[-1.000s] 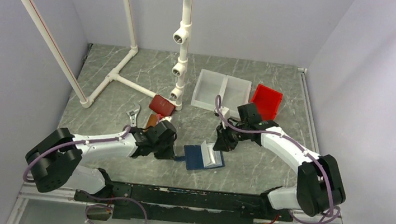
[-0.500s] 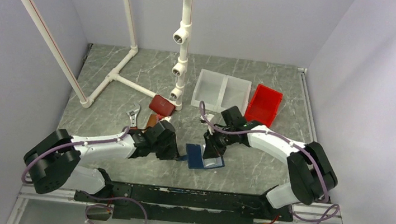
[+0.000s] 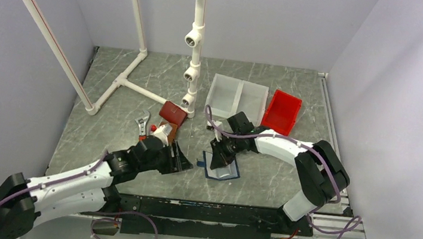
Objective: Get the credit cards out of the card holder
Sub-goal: Open the card holder at the center of the board.
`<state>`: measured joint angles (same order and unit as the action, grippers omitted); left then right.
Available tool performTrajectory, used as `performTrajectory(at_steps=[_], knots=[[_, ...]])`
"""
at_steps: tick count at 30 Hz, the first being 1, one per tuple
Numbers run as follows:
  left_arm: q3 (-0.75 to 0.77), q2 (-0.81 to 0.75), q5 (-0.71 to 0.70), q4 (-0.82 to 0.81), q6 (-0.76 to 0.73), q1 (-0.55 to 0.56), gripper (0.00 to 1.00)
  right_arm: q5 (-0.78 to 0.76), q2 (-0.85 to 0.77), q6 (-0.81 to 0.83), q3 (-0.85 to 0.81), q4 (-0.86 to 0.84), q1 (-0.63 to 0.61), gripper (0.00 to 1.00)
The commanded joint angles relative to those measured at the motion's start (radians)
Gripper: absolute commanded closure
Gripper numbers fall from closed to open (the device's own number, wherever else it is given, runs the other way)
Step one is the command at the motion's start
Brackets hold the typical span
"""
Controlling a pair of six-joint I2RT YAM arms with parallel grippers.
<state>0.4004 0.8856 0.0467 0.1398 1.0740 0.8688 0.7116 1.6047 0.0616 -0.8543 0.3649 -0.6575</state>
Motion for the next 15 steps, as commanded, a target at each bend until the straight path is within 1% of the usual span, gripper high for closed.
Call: performTrajectory(at_steps=[1,3,5,7,9,11,13,14,15], knots=[[-0.062,-0.104,0.067,-0.181,0.016,-0.002,0.37,-0.017,0.018,0.016,-0.050,-0.004,-0.008,0.82],[-0.080,-0.126,0.088,-0.264,0.015,-0.001,0.36,-0.022,0.034,0.022,-0.053,0.001,-0.008,0.82],[-0.086,-0.110,0.115,-0.344,0.013,-0.002,0.36,-0.020,0.054,0.026,-0.061,0.008,-0.009,0.82],[-0.079,-0.069,0.141,-0.434,0.012,0.001,0.38,-0.016,0.073,0.032,-0.073,0.020,-0.010,0.82],[-0.067,-0.009,0.159,-0.506,0.008,0.012,0.41,-0.015,0.082,0.040,-0.085,0.032,-0.009,0.82],[-0.042,0.060,0.161,-0.552,0.002,0.034,0.48,-0.014,0.081,0.051,-0.092,0.042,-0.010,0.82],[-0.013,0.132,0.160,-0.582,-0.010,0.059,0.57,-0.014,0.073,0.062,-0.097,0.051,-0.008,0.82],[0.004,0.170,0.157,-0.589,-0.016,0.070,0.64,-0.012,0.068,0.067,-0.100,0.055,-0.006,0.82],[0.020,0.203,0.154,-0.591,-0.022,0.078,0.68,-0.007,0.063,0.071,-0.102,0.059,-0.002,0.82]])
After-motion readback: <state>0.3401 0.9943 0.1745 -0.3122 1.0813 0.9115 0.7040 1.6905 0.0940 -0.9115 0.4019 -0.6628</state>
